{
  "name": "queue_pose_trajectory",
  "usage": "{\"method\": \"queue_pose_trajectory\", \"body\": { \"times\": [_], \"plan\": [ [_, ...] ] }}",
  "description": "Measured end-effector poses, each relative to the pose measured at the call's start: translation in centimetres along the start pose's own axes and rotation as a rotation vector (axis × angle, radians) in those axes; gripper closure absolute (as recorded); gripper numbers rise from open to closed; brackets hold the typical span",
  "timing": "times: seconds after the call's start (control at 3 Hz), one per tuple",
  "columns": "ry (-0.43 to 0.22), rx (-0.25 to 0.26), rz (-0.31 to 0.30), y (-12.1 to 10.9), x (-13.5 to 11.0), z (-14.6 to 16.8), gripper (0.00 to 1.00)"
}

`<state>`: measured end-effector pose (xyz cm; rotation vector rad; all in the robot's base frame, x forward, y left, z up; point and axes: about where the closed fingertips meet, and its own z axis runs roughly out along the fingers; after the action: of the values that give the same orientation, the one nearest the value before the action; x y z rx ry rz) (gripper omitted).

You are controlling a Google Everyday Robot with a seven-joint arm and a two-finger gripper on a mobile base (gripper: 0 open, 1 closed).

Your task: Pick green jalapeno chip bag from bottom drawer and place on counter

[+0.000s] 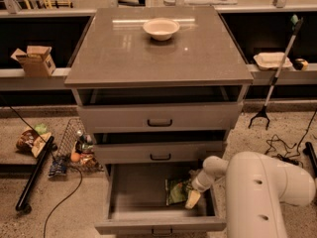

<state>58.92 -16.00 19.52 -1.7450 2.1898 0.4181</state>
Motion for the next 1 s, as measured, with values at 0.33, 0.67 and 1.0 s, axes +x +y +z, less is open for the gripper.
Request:
{"method": "queue_pose_trajectory", "body": {
  "times": [0.33, 0.67, 1.0],
  "plan": [
    [0.047, 0.017, -0.019, -1.6, 0.1, 2.4, 0.0],
    [0.083, 0.016, -0.026, -2.9, 0.3, 4.4, 0.0],
    [0.12, 0.003, -0.019, -3.8, 1.1, 6.3, 0.0]
  ]
}}
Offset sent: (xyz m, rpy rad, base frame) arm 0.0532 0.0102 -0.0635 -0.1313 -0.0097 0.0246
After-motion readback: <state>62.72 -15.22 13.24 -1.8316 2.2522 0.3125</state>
